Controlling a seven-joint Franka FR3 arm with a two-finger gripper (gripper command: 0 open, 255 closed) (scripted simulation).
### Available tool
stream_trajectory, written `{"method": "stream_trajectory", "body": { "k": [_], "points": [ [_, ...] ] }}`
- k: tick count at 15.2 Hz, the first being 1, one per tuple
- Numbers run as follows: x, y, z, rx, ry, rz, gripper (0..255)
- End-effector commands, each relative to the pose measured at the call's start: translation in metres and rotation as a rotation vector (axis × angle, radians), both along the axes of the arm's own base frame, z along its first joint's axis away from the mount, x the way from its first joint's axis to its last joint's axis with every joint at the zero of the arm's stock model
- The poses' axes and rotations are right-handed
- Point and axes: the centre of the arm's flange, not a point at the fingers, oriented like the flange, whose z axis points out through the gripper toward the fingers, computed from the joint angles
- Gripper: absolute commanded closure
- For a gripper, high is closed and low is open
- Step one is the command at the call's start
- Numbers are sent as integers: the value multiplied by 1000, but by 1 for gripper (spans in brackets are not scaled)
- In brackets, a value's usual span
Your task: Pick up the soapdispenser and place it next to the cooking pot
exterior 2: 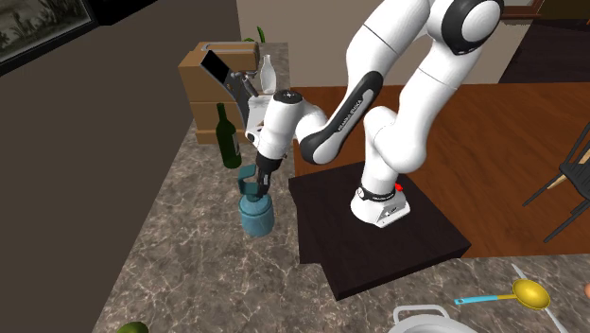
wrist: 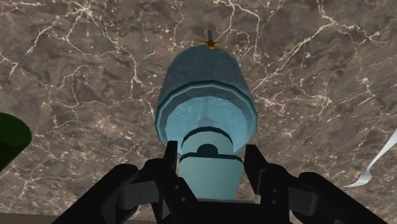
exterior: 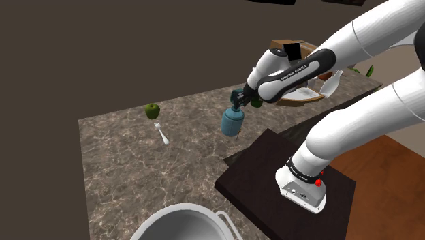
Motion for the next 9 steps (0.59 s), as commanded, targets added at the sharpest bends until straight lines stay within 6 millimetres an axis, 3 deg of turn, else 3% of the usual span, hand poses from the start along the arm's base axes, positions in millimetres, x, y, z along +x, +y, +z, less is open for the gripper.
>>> {"method": "stream_trajectory", "body": {
  "k": [1,9],
  "points": [
    [0,0,8,0,0,0,255],
    [0,0,50,0,0,0,255]
  ]
}}
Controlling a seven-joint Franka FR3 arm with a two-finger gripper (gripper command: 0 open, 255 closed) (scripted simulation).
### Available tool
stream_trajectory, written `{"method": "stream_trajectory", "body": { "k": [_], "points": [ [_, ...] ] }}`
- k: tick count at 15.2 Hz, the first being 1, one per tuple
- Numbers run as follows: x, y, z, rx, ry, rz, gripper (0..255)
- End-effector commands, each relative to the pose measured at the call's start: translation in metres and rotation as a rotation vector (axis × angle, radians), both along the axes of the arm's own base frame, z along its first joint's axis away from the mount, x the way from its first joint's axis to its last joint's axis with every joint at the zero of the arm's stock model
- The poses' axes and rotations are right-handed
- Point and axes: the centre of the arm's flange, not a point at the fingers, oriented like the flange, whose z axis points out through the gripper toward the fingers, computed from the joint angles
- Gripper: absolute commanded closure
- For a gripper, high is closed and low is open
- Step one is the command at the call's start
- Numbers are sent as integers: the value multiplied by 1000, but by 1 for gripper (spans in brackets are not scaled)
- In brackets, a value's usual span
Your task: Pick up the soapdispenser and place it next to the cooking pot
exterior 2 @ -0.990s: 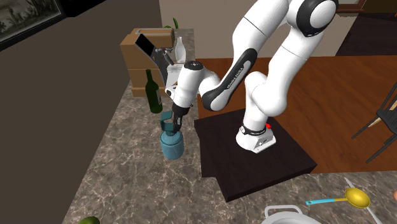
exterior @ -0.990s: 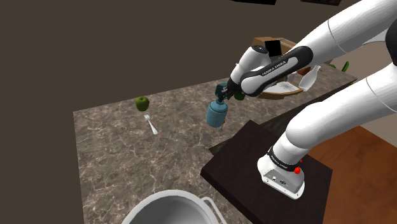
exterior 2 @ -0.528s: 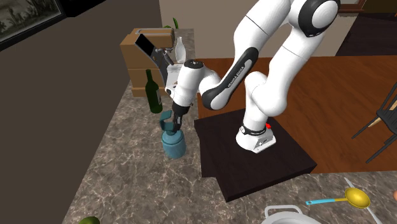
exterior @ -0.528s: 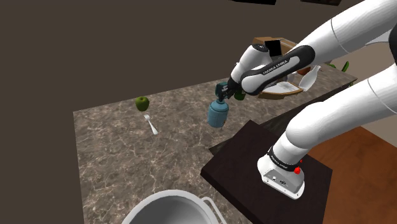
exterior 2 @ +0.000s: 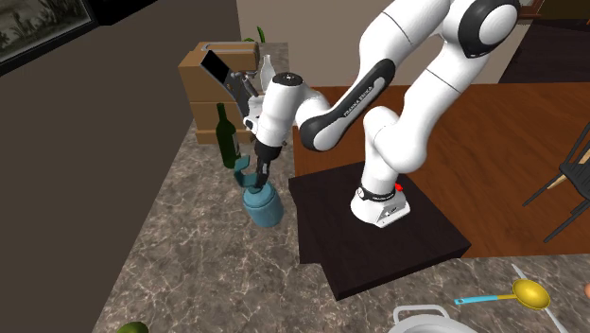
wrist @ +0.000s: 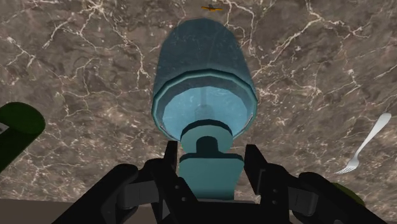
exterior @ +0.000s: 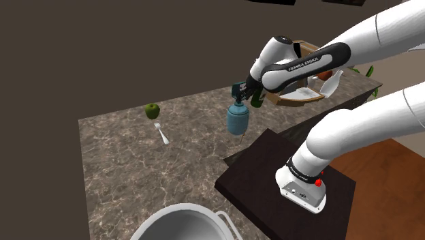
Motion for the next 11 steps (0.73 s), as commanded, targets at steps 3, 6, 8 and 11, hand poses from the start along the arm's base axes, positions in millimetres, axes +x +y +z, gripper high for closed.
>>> {"method": "stream_trajectory", "body": {
  "k": [3,6,8,11],
  "points": [
    [1,1,23,0,0,0,255],
    [1,1,39,0,0,0,255],
    [1,1,49,0,0,0,255],
    [1,1,65,0,0,0,255]
  ]
}}
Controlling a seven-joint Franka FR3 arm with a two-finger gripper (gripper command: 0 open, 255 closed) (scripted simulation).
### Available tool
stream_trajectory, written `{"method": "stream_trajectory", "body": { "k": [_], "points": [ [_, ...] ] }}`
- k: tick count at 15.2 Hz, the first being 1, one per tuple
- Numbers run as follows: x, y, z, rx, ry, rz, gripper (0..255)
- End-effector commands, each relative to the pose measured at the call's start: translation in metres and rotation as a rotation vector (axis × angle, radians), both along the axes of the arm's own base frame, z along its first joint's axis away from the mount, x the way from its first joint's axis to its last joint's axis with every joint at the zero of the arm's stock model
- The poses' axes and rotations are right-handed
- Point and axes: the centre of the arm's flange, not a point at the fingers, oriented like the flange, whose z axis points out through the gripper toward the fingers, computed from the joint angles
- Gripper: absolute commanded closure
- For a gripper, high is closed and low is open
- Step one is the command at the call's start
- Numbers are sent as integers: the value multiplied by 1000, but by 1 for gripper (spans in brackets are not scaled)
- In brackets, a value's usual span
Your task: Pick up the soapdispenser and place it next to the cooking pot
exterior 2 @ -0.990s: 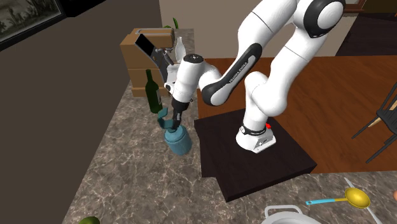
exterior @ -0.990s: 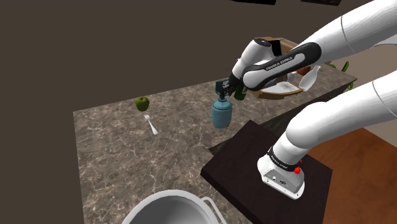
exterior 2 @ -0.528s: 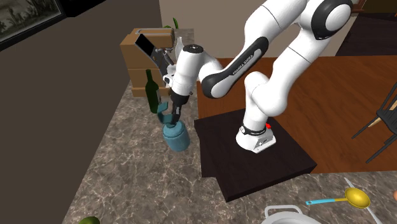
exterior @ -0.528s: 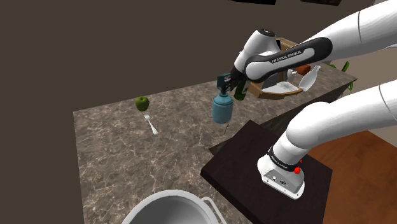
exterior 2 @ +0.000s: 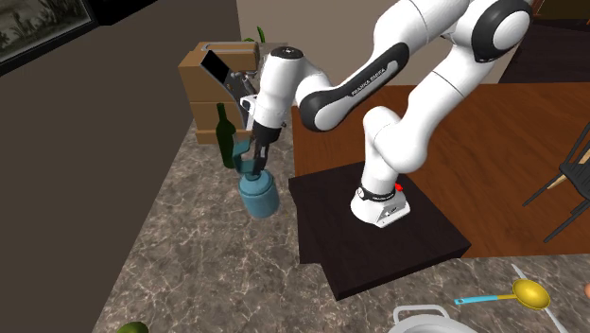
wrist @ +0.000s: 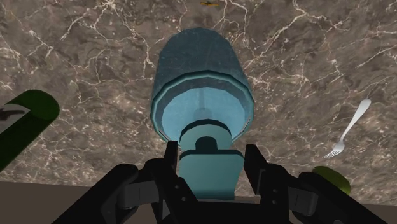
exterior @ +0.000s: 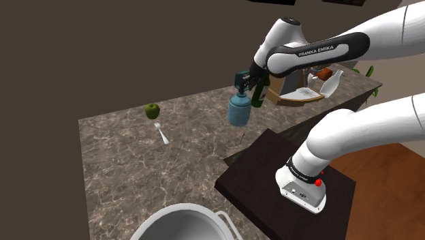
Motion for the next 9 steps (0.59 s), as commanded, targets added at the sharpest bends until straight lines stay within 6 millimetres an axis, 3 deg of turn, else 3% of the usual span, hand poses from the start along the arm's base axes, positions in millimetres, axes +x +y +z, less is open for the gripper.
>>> {"method": "stream_trajectory", "body": {
  "k": [1,9],
  "points": [
    [0,0,11,0,0,0,255],
    [0,0,54,0,0,0,255]
  ]
}}
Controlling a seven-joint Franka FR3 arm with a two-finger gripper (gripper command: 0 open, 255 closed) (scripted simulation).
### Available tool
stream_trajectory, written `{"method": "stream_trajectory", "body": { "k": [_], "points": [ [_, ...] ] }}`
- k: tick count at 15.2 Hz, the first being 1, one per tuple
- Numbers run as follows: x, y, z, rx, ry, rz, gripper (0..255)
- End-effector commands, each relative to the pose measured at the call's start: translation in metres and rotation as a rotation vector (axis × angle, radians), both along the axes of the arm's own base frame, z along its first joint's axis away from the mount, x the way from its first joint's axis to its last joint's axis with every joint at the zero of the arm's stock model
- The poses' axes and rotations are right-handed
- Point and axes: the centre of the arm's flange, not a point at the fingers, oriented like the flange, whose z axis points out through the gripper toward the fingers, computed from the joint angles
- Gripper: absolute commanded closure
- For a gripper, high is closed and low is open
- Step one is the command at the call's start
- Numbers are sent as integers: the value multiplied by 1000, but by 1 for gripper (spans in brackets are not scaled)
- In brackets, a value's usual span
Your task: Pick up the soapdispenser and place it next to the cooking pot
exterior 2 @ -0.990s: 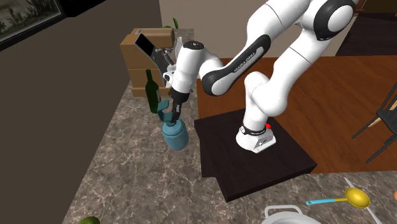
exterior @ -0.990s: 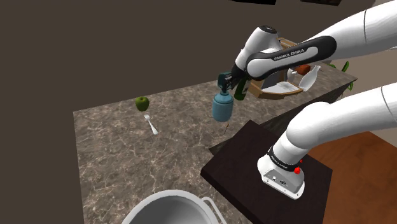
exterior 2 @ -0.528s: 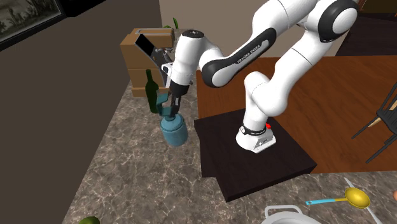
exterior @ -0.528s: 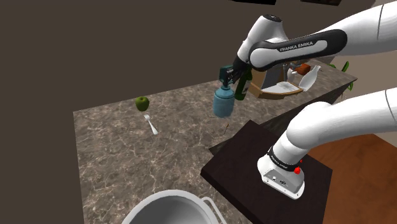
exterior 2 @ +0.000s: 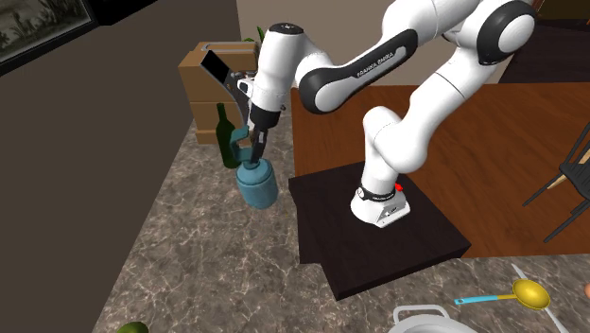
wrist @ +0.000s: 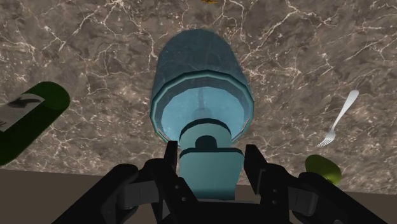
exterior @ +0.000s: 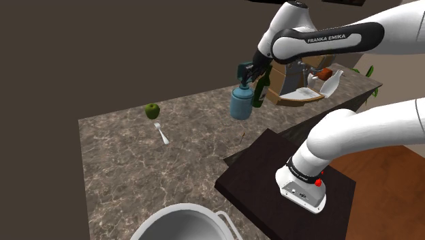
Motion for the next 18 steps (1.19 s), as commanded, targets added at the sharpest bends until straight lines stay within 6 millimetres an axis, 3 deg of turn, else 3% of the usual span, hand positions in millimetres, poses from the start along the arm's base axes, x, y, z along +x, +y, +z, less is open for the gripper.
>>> {"method": "stream_trajectory", "body": {
  "k": [1,18],
  "points": [
    [1,2,12,0,-1,0,255],
    [1,2,102,0,-1,0,255]
  ]
}}
